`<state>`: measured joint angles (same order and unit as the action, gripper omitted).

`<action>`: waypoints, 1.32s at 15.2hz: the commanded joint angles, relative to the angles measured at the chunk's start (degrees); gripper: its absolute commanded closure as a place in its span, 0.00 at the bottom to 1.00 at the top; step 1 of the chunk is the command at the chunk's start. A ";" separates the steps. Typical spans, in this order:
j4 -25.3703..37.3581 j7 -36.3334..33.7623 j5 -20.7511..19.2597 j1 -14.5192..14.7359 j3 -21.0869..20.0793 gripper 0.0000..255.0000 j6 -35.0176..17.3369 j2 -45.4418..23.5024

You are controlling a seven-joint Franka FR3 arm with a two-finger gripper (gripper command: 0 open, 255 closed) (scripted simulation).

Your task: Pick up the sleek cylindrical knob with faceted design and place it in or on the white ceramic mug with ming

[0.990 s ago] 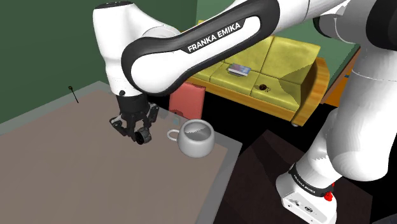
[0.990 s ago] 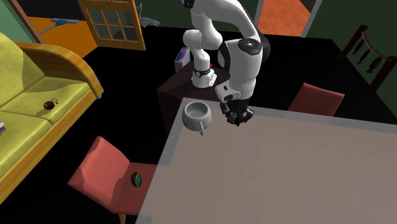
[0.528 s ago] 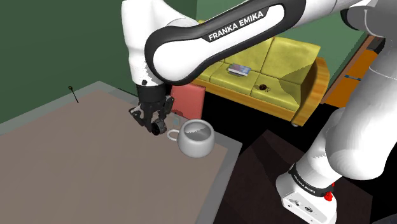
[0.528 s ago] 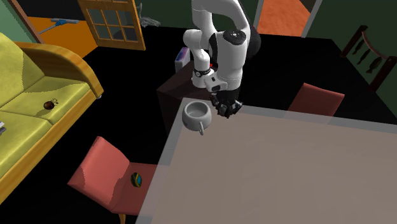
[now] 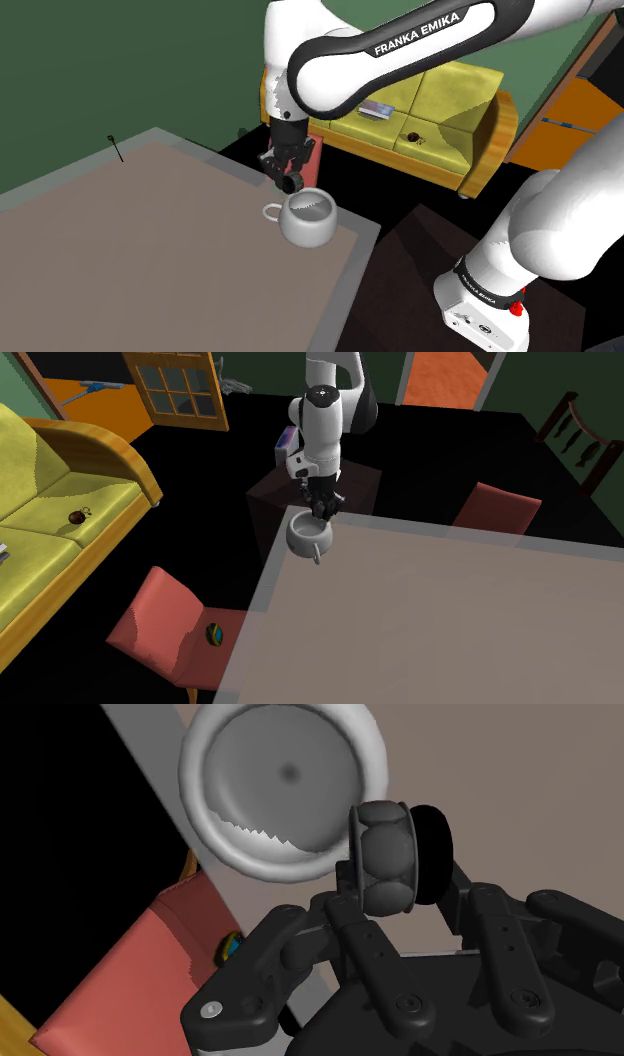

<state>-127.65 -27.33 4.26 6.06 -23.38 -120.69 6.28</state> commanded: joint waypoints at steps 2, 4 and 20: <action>-5.04 5.62 1.53 -1.65 2.82 1.00 -0.42 4.65; -5.95 5.47 1.35 -1.59 2.74 1.00 -2.04 3.90; -10.26 4.19 -0.37 -1.72 2.02 1.00 -11.57 -1.55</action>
<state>-137.91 -23.13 3.91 4.34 -21.36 -132.21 4.77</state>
